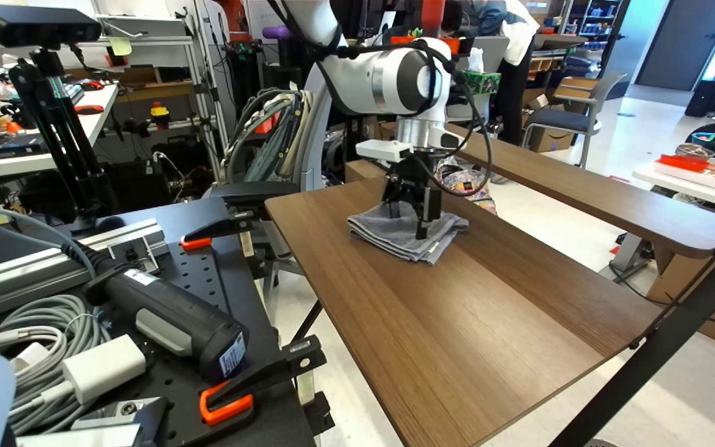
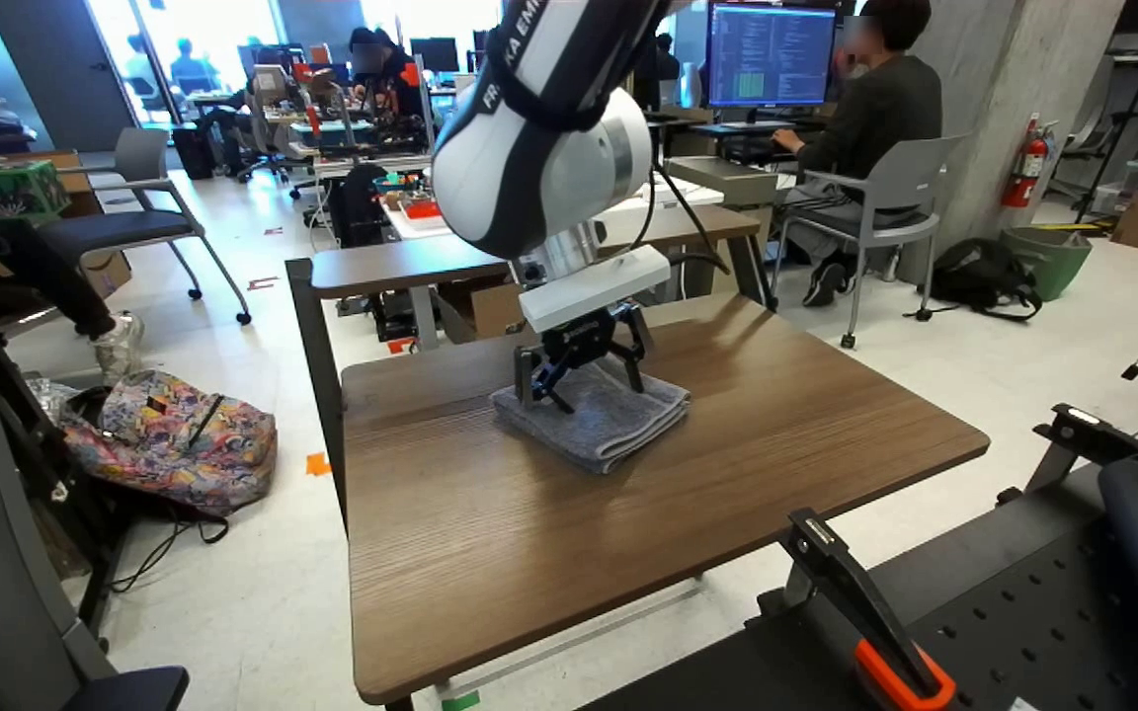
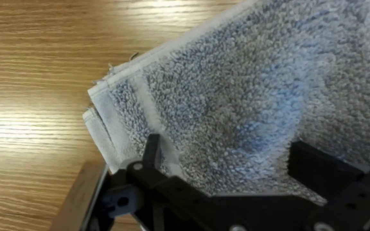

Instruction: Move the gray towel to the right

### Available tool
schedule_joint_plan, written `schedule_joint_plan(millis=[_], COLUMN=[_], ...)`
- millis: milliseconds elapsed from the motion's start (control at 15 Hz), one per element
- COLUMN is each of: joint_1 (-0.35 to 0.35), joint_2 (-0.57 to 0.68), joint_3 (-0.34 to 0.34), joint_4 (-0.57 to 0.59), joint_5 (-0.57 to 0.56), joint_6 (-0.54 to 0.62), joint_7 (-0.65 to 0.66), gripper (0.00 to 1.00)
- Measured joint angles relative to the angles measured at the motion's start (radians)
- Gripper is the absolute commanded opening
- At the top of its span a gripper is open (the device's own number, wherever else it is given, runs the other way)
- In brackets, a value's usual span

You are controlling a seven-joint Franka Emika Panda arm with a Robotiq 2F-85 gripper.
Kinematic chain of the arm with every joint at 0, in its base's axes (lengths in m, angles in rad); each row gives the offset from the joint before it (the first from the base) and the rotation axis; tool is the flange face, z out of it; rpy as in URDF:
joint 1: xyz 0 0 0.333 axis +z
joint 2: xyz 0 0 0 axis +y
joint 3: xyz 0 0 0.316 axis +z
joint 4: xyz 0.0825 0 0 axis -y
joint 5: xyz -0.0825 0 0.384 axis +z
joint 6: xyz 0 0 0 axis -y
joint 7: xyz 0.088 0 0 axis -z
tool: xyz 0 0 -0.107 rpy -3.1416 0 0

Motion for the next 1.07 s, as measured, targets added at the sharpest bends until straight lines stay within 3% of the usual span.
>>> schedule_joint_plan(millis=[600,800,1067], joint_1=[-0.182,-0.185,-0.138], joint_2=[0.015,-0.031,-0.177], joint_3=[-0.06,-0.076,-0.101], joint_4=[0.026,-0.009,-0.151], joint_5=[0.059,0.052,0.008], joint_6=[-0.003,0.01,0.054], joint_7=[0.0,0.001,0.003], gripper=[1.0,1.0,1.0])
